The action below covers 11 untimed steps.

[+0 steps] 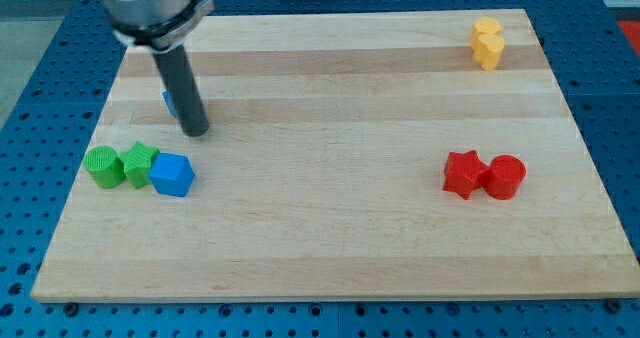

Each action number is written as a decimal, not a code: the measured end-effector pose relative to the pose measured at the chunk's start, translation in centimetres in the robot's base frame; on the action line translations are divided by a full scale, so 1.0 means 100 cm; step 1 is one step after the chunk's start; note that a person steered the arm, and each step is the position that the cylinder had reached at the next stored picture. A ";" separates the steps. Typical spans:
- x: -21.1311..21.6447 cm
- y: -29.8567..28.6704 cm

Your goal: Move the blue triangle towards the top

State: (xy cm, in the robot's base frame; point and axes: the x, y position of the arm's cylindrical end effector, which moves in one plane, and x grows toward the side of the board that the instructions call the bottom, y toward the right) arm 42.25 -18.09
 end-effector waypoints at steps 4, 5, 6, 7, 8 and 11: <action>-0.081 -0.018; -0.083 -0.018; -0.105 -0.018; -0.105 -0.018; -0.075 -0.006; -0.109 0.014</action>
